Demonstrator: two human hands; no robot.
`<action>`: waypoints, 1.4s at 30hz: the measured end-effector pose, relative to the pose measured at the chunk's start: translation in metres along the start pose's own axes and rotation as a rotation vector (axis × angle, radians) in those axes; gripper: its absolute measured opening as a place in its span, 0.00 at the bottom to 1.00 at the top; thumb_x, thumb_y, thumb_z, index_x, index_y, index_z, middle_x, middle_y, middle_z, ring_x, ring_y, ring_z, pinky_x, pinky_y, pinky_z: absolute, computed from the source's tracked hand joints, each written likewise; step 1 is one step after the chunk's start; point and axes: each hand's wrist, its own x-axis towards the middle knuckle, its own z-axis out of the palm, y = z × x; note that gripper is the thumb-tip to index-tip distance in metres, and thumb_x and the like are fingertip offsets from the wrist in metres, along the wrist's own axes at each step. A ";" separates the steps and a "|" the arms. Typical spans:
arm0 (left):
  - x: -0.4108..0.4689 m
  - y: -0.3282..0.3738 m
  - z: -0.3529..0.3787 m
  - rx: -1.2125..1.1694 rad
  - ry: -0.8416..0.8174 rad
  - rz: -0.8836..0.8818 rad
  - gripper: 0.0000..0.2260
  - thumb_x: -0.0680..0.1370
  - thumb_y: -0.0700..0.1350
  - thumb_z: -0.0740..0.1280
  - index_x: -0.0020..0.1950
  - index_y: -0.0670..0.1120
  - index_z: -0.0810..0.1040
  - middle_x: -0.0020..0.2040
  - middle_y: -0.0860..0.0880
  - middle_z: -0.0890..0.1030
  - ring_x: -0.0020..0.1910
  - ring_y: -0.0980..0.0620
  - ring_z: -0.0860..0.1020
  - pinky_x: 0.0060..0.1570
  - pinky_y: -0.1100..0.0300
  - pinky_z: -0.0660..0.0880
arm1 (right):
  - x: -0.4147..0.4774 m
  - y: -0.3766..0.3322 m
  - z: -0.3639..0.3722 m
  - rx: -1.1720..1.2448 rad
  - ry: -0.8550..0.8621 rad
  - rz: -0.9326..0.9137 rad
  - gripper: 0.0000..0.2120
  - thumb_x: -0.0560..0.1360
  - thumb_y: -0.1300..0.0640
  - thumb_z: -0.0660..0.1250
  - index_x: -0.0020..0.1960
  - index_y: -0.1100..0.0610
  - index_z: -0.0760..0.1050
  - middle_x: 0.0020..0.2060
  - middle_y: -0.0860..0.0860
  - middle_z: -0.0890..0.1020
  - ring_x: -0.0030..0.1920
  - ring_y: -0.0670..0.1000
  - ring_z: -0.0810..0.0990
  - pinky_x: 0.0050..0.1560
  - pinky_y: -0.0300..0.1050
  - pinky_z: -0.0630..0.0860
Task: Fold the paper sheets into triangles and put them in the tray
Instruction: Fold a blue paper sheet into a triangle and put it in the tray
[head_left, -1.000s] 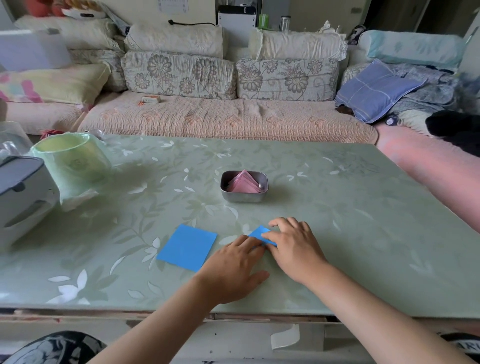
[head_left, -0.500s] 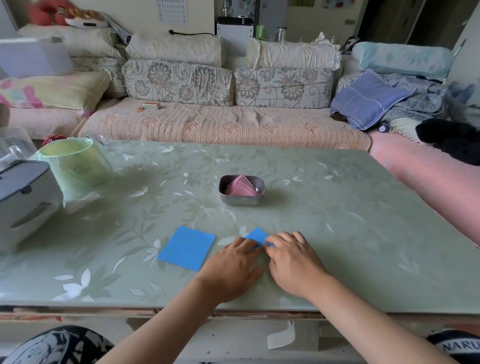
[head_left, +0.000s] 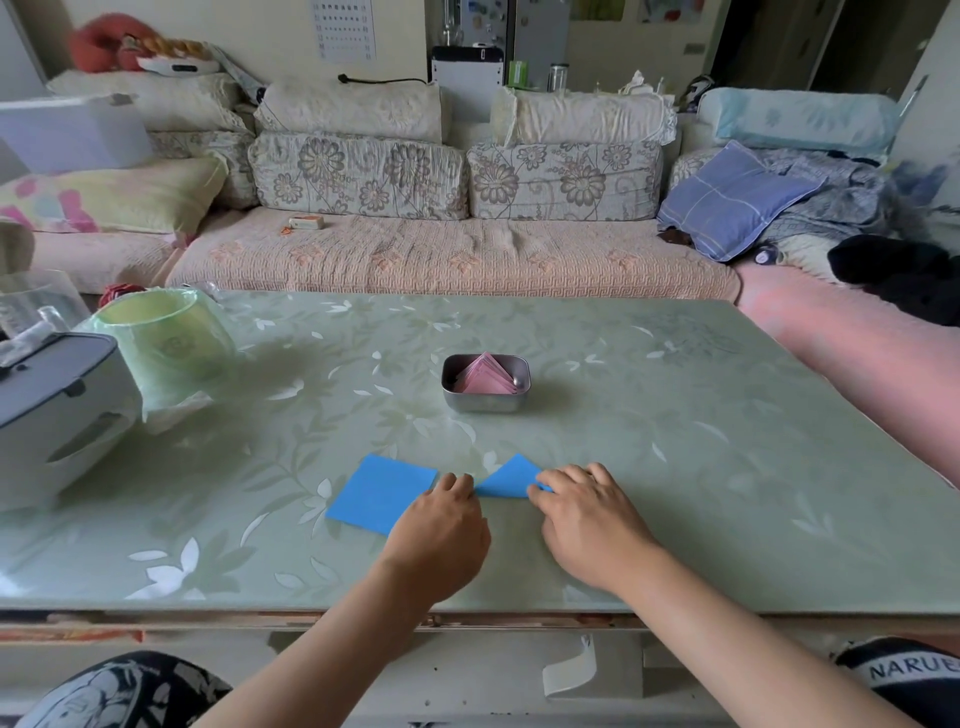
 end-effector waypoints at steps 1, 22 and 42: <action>-0.001 -0.001 -0.001 -0.006 0.001 -0.008 0.12 0.82 0.48 0.53 0.53 0.44 0.73 0.55 0.48 0.71 0.51 0.48 0.72 0.43 0.58 0.66 | 0.000 0.000 0.000 -0.001 0.000 0.002 0.21 0.77 0.55 0.52 0.66 0.52 0.74 0.65 0.49 0.74 0.65 0.54 0.71 0.64 0.50 0.63; 0.015 0.012 0.011 -0.285 0.001 0.152 0.19 0.83 0.52 0.58 0.70 0.45 0.72 0.71 0.49 0.69 0.71 0.50 0.65 0.68 0.55 0.67 | 0.001 0.000 0.005 0.087 0.003 0.024 0.19 0.76 0.56 0.53 0.62 0.51 0.76 0.67 0.50 0.73 0.66 0.55 0.69 0.65 0.50 0.63; 0.028 0.017 0.011 -0.138 0.000 0.115 0.20 0.80 0.63 0.56 0.72 0.62 0.69 0.67 0.53 0.68 0.65 0.51 0.65 0.58 0.56 0.69 | -0.009 0.037 0.002 0.137 0.006 0.220 0.17 0.74 0.57 0.59 0.56 0.47 0.83 0.59 0.43 0.80 0.60 0.51 0.75 0.59 0.47 0.66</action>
